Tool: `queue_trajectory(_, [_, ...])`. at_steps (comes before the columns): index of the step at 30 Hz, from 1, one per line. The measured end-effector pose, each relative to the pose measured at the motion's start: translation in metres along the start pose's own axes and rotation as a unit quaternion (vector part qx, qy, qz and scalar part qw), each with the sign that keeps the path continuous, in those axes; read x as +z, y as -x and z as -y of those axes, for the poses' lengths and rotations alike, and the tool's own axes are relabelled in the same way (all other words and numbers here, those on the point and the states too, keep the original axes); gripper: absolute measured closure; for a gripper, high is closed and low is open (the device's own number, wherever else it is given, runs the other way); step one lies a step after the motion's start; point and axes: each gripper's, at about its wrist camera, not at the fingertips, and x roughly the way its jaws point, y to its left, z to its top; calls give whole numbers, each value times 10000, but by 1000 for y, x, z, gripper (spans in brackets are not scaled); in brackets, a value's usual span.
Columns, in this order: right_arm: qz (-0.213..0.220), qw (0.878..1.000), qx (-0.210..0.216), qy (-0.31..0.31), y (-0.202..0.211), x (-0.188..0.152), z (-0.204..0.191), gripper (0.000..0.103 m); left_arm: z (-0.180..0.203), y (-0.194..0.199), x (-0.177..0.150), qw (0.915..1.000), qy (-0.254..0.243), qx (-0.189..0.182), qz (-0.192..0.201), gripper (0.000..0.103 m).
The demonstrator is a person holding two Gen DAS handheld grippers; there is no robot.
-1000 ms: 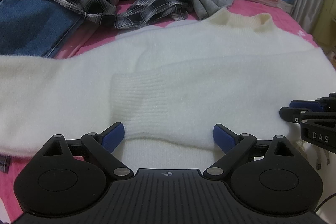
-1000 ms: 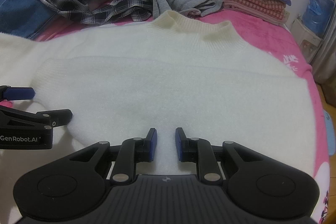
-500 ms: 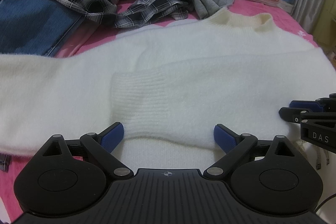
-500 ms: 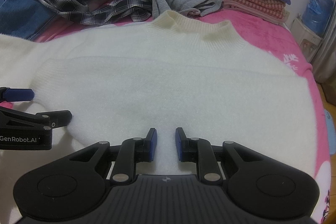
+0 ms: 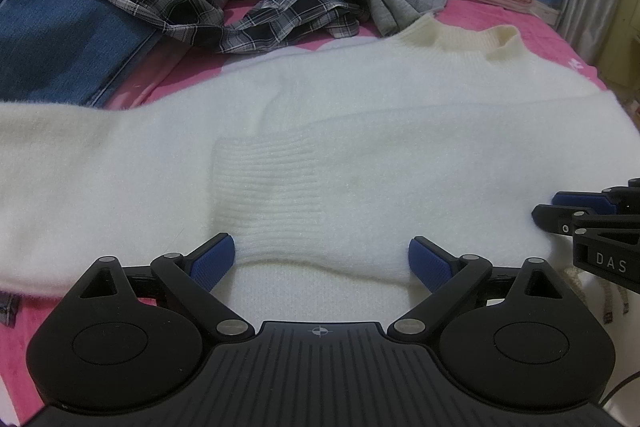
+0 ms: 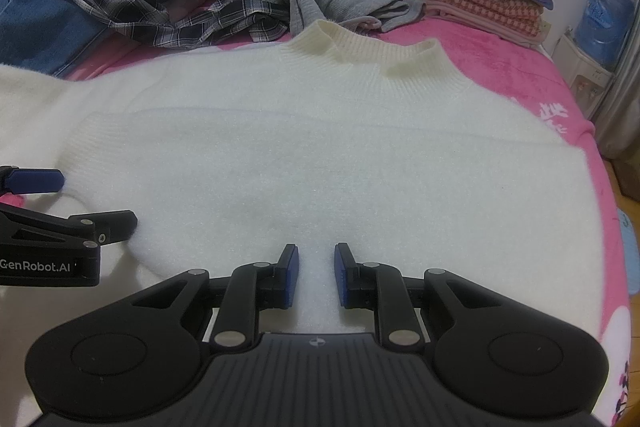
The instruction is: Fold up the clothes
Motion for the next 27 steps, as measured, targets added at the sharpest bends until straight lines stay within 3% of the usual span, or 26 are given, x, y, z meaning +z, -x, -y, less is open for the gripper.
queue_trajectory(9, [12,10000,-16,-2,-1,-1,-1,82,-19,19,-4,9995,167,-194,177,7])
queue_trajectory(13, [21,10000,-33,3,-1,-1,-1,82,-51,51,-12,9969,357,-51,697,7])
queue_trajectory(16, [28,10000,-45,7,0,-2,-1,82,-86,79,-23,9892,755,235,1234,7])
queue_trajectory(19, [32,10000,-65,12,0,-2,-2,82,-125,107,-32,9682,1370,962,1860,8])
queue_trajectory(22, [30,9999,-102,42,1,-2,-3,82,-160,132,-44,9337,2022,1560,2511,10])
queue_trajectory(25, [19,9999,-133,61,1,-2,-4,82,-187,146,-53,9073,2559,1855,2774,28])
queue_trajectory(27, [14,9999,-150,72,1,-2,-5,82,-201,151,-58,8914,2872,2012,2870,31])
